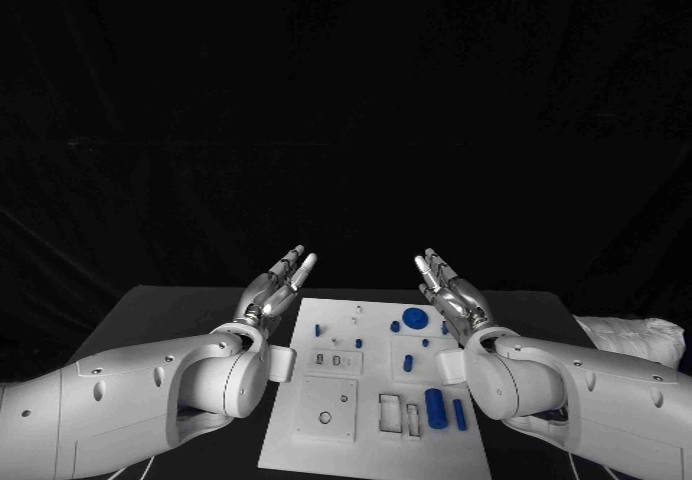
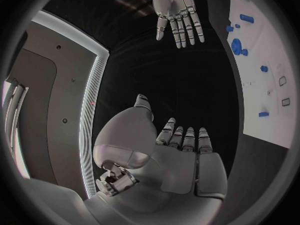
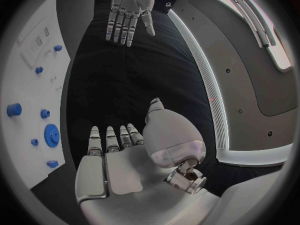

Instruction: Assemble the parts on the task board

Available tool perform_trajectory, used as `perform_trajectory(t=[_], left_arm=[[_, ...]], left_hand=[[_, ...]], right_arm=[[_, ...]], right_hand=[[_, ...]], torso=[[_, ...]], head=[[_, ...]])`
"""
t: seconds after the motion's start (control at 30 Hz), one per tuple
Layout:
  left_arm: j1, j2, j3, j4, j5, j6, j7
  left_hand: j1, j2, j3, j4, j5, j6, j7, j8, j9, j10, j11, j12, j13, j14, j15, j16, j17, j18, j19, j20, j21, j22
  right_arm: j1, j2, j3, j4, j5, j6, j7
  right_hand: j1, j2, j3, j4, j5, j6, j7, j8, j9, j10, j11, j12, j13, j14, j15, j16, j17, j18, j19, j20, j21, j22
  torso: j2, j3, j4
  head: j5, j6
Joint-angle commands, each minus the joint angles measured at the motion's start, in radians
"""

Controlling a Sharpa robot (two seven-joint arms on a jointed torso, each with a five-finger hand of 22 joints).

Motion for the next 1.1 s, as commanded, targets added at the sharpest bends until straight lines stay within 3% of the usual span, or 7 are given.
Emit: perform_trajectory(t=[0.03, 0.23, 0.4, 0.67, 0.83, 1.0, 1.1], left_arm=[[0.009, 0.000, -0.005, 0.005, 0.047, 0.107, 0.066], [0.009, 0.000, -0.006, 0.005, 0.047, 0.108, 0.066], [0.009, 0.001, -0.007, -0.022, 0.040, 0.255, 0.077], [0.012, 0.005, -0.008, -0.027, -0.003, 0.272, 0.092], [0.023, -0.015, -0.008, -0.013, -0.029, 0.281, 0.087], [0.040, -0.042, -0.008, 0.012, -0.056, 0.301, 0.062], [0.055, -0.065, -0.008, 0.042, -0.066, 0.312, 0.048]], left_hand=[[0.054, 0.004, -0.014, 0.015, 0.013, 0.013, 0.004, 0.004, 0.001, 0.000, 0.005, -0.006, -0.001, -0.001, -0.026, -0.004, -0.002, 0.028, 0.002, 0.005, -0.006, -0.027], [0.067, 0.003, -0.017, 0.015, 0.020, 0.013, 0.006, 0.004, 0.001, 0.000, 0.006, -0.006, -0.001, -0.001, -0.035, -0.004, -0.002, 0.032, 0.002, 0.000, -0.006, -0.027], [0.125, 0.008, -0.017, 0.017, 0.075, 0.050, 0.046, 0.009, 0.005, 0.004, 0.047, -0.005, 0.000, -0.001, -0.005, -0.004, -0.002, 0.032, 0.002, 0.035, -0.006, -0.027], [0.275, 0.010, -0.015, 0.016, 0.224, 0.221, 0.103, 0.047, 0.024, 0.177, 0.112, 0.137, 0.056, 0.056, 0.049, 0.070, 0.035, 0.032, 0.044, 0.123, 0.024, -0.006], [0.312, 0.016, -0.026, 0.015, 0.277, 0.226, 0.111, 0.050, 0.024, 0.156, 0.129, 0.198, 0.060, 0.089, 0.075, 0.120, 0.049, 0.032, 0.076, 0.161, 0.041, 0.002], [0.341, 0.018, -0.031, 0.016, 0.323, 0.255, 0.133, 0.061, 0.027, 0.132, 0.143, 0.241, 0.058, 0.085, 0.087, 0.132, 0.045, 0.031, 0.082, 0.177, 0.042, 0.001], [0.357, 0.020, -0.030, 0.015, 0.338, 0.286, 0.145, 0.072, 0.030, 0.118, 0.149, 0.248, 0.055, 0.078, 0.096, 0.130, 0.042, 0.031, 0.084, 0.186, 0.043, 0.000]], right_arm=[[0.010, 0.002, -0.012, -0.001, 0.048, 0.171, 0.046], [0.019, 0.002, -0.028, -0.002, 0.060, 0.209, 0.053], [0.020, -0.055, -0.029, 0.011, -0.069, 0.290, 0.025], [0.026, -0.102, -0.029, 0.030, -0.198, 0.323, -0.008], [0.075, -0.122, -0.029, 0.034, -0.335, 0.365, -0.110], [0.176, -0.154, -0.031, 0.048, -0.795, 0.463, -0.311], [0.232, -0.167, -0.031, 0.078, -1.213, 0.451, -0.417]], right_hand=[[0.057, 0.006, -0.018, 0.011, 0.012, 0.027, 0.016, 0.007, 0.004, 0.001, 0.051, -0.006, -0.001, -0.001, 0.102, -0.003, -0.001, 0.008, 0.001, 0.066, -0.005, -0.001], [0.075, -0.004, -0.019, 0.008, -0.003, 0.035, 0.016, 0.008, 0.006, 0.001, 0.092, -0.006, -0.001, -0.001, 0.150, -0.003, -0.001, 0.017, 0.001, 0.134, -0.005, -0.001], [0.180, -0.008, 0.020, -0.057, 0.149, 0.087, 0.054, 0.018, 0.017, 0.009, 0.167, 0.010, 0.014, 0.031, 0.208, 0.029, 0.022, 0.015, 0.032, 0.180, 0.021, 0.017], [0.425, -0.049, 0.134, -0.258, 0.219, 0.471, 0.141, 0.165, 0.121, 0.416, 0.306, 0.470, 0.253, 0.815, 0.148, 0.555, 0.288, 0.012, 0.847, 0.102, 0.480, 0.232], [0.422, -0.072, 0.134, -0.249, 0.166, 0.542, 0.180, 0.269, 0.171, 0.647, 0.233, 0.745, 0.407, 1.081, 0.059, 0.934, 0.487, 0.015, 1.092, 0.032, 0.760, 0.392], [0.441, -0.121, 0.226, -0.263, 0.385, 0.663, 0.210, 0.323, 0.211, 0.770, 0.211, 0.689, 0.382, 1.484, 0.033, 1.496, 1.332, -0.117, 1.459, 0.003, 1.450, 1.327], [0.430, -0.173, 0.317, -0.252, 0.195, 0.690, 0.174, 0.302, 0.218, 0.825, 0.197, 0.619, 0.346, 1.507, 0.023, 1.515, 1.377, -0.124, 1.481, -0.012, 1.498, 1.402]], torso=[[0.000, 0.0000, -0.0001], [0.000, 0.0000, -0.0001], [0.001, -0.0027, 0.0063], [0.009, -0.0169, 0.0221], [0.024, -0.0268, 0.0230], [0.057, -0.0247, 0.0365], [0.085, -0.0241, 0.0429]], head=[[0.000, 0.000], [0.000, 0.000], [-0.014, -0.089], [-0.018, -0.158], [-0.019, -0.197], [-0.032, -0.208], [-0.039, -0.204]])
